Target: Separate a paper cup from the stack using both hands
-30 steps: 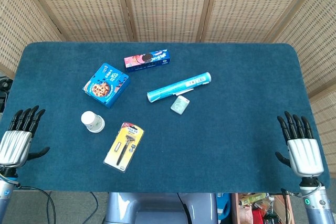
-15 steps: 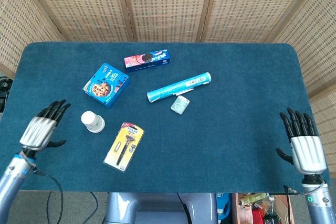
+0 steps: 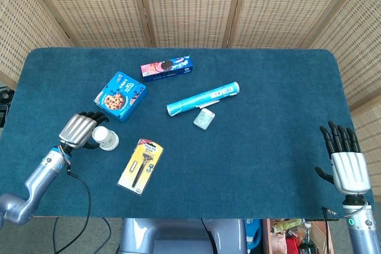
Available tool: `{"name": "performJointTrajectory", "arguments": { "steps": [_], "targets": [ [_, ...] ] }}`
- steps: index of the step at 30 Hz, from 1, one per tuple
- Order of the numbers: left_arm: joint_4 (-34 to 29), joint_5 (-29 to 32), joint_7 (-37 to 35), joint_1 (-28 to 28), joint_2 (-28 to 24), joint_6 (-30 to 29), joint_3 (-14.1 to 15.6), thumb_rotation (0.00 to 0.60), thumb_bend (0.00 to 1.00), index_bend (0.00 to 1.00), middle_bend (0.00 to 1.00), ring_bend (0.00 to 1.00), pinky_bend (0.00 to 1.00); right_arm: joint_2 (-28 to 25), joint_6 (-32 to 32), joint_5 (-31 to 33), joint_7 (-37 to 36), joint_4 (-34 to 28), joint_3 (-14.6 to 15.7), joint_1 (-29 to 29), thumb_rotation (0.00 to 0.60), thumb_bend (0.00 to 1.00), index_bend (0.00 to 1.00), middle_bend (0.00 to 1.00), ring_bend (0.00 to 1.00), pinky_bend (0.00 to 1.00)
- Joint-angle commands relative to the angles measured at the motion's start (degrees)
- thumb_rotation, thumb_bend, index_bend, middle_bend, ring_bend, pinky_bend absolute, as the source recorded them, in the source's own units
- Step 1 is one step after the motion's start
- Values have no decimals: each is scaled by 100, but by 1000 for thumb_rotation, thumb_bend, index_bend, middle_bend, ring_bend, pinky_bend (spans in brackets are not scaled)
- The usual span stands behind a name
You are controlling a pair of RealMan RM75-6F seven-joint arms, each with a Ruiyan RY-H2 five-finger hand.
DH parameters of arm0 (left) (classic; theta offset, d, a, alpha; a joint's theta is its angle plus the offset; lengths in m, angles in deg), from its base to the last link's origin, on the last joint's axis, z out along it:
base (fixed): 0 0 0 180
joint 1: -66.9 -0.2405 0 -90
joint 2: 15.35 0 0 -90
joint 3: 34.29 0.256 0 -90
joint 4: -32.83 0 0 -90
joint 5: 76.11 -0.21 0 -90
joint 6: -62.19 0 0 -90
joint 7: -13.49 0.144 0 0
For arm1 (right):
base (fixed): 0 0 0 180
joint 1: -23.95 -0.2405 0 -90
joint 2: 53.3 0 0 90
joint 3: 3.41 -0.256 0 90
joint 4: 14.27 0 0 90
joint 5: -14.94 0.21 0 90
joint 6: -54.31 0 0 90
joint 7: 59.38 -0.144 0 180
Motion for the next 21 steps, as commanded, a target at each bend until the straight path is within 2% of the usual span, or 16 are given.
{"name": "performJointTrajectory", "arguments": {
  "steps": [1,4,7,12,16,21],
  "targets": [
    [35,-9,23,56,50,38,20,600,78,313,284,317,379,5,24,24,-10,6,-8,-5,600,0,0,0,0,0],
    [53,-8,40,78,81,42,34,600,78,328,301,340,398,3,37,33,-18,10,-10,-8,600,0,0,0,0,0],
    [81,-15,56,98,116,57,62,600,78,353,326,383,460,-4,56,40,-36,14,-9,-12,600,0,0,0,0,0],
    [167,38,129,107,212,36,91,600,78,464,427,509,597,-20,80,48,-82,18,-8,-15,600,0,0,0,0,0],
    [163,129,131,53,196,-57,71,600,78,507,461,546,625,-23,94,60,-123,21,-11,-15,600,0,0,0,0,0],
    [-74,239,-631,-79,4,-370,-99,600,78,514,462,546,625,-14,118,59,-107,30,-2,-24,600,0,0,0,0,0]
  ]
}}
